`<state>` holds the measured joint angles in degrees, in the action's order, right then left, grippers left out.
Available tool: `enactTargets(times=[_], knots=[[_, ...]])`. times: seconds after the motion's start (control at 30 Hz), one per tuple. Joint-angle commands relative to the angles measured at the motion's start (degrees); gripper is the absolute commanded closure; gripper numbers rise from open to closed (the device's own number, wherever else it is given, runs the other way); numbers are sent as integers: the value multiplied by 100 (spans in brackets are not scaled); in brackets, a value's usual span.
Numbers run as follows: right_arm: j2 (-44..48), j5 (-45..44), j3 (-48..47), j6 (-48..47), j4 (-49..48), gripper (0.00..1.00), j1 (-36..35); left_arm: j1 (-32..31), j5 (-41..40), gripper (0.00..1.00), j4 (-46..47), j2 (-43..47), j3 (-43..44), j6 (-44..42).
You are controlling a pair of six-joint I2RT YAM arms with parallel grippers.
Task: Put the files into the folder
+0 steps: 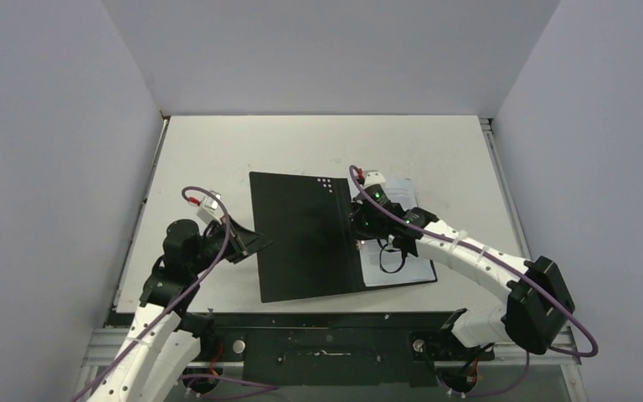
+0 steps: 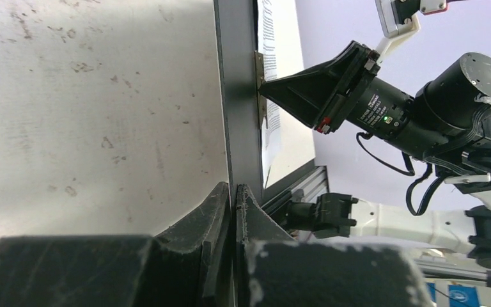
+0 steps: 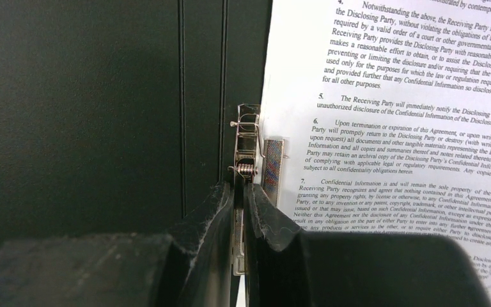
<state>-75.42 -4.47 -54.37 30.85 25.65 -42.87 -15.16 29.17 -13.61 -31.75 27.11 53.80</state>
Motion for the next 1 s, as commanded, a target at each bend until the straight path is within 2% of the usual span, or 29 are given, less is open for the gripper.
enactTargets(times=[0.0,0.27,0.43,0.6,0.67,0.8,0.97], knots=[[-270,-370,-67,231,-731,95,-295,55,-120,100,-825,-132,660,-777],[-1077,-253,-289,483,-1166,94,-628,55,-523,100,-1871,-294,1336,-1465],[-1324,-245,-562,430,-1097,72,-652,58,-695,100,-2387,-372,1734,-1827],[-1253,-344,-756,273,-851,55,-628,61,-926,100,-2726,-553,2064,-2181],[-1143,-401,-732,244,-780,51,-562,68,-977,100,-2811,-642,2175,-2270],[-828,-329,-537,54,-666,45,-277,59,-1073,100,-2904,-801,2379,-2452],[-316,-47,-16,-153,-661,26,335,69,-1257,100,-2964,-1007,2577,-2643]])
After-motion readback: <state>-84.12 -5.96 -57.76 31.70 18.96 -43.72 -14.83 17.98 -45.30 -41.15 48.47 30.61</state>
